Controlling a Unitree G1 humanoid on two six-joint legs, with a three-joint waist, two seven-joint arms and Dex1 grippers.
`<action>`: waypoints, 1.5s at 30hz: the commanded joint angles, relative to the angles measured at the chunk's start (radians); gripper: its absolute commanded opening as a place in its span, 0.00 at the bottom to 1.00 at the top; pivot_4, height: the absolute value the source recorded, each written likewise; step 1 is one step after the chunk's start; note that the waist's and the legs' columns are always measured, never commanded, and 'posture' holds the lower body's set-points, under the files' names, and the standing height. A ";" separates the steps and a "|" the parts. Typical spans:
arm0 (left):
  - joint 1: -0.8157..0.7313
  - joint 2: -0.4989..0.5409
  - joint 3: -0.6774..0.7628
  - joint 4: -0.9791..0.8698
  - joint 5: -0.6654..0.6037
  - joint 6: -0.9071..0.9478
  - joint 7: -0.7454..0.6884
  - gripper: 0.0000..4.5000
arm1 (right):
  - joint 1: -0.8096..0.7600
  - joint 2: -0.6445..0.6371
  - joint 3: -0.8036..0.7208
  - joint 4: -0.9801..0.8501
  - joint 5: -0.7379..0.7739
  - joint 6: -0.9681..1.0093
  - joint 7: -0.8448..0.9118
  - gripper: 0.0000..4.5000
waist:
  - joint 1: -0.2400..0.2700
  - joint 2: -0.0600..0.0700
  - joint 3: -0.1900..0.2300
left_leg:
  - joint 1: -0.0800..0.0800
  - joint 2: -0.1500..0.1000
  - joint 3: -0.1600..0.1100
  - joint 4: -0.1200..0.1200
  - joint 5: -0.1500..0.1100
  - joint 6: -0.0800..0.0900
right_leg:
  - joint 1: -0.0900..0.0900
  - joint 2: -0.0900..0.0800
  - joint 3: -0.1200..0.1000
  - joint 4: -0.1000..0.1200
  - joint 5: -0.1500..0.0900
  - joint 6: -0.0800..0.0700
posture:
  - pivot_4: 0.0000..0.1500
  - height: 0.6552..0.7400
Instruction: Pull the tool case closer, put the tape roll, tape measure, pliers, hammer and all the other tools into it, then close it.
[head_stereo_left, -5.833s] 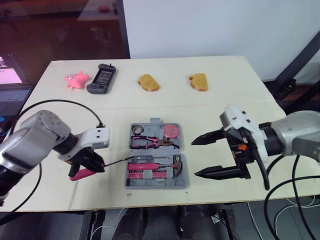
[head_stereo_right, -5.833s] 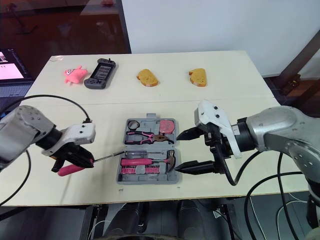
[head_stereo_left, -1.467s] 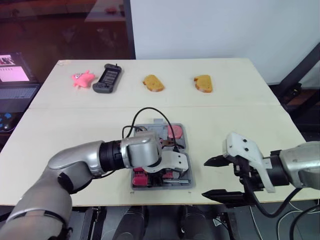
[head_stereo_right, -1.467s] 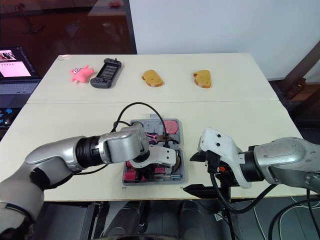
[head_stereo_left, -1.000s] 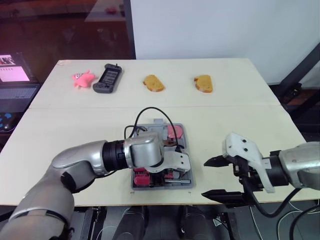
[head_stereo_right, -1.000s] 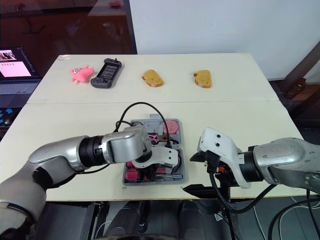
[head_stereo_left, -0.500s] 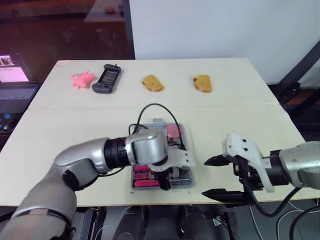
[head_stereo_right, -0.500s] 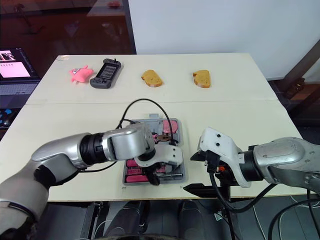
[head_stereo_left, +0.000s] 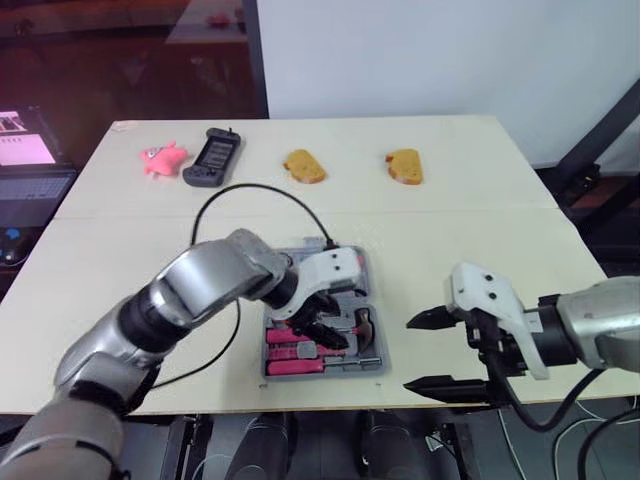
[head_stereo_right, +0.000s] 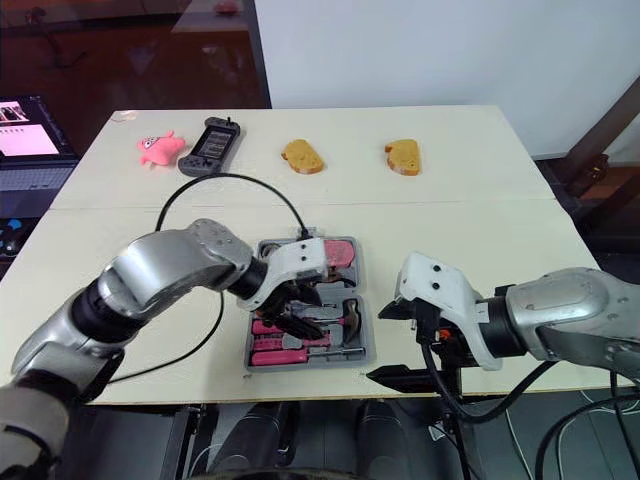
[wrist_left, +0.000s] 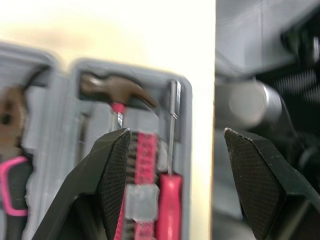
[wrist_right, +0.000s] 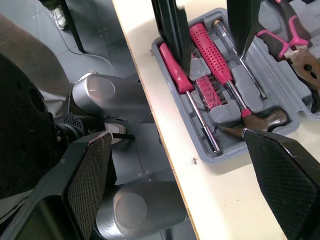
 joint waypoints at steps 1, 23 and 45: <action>0.149 0.134 0.080 -0.027 0.066 -0.401 -0.137 0.69 | -0.029 0.012 0.006 0.005 -0.023 -0.019 0.034 1.00 | -0.001 0.001 0.000 | 0.000 0.000 0.000 0.000 0.000 0.000 | 0.000 0.000 0.000 0.000 0.000 0.000 | 1.00 1.00; 0.498 0.016 0.161 0.245 0.168 -0.925 -0.234 0.02 | -0.034 0.022 0.006 0.004 -0.055 -0.011 0.064 1.00 | 0.028 0.002 0.000 | 0.000 0.000 0.001 -0.001 0.000 0.000 | 0.001 -0.001 0.001 -0.006 0.000 -0.005 | 1.00 1.00; 0.480 -0.092 0.033 0.460 0.354 -1.065 -0.248 0.02 | -0.049 0.015 -0.003 0.008 -0.042 0.014 0.058 1.00 | 0.030 0.003 0.000 | 0.000 0.000 0.001 0.000 0.000 0.000 | 0.001 -0.001 0.000 -0.006 0.001 -0.004 | 1.00 1.00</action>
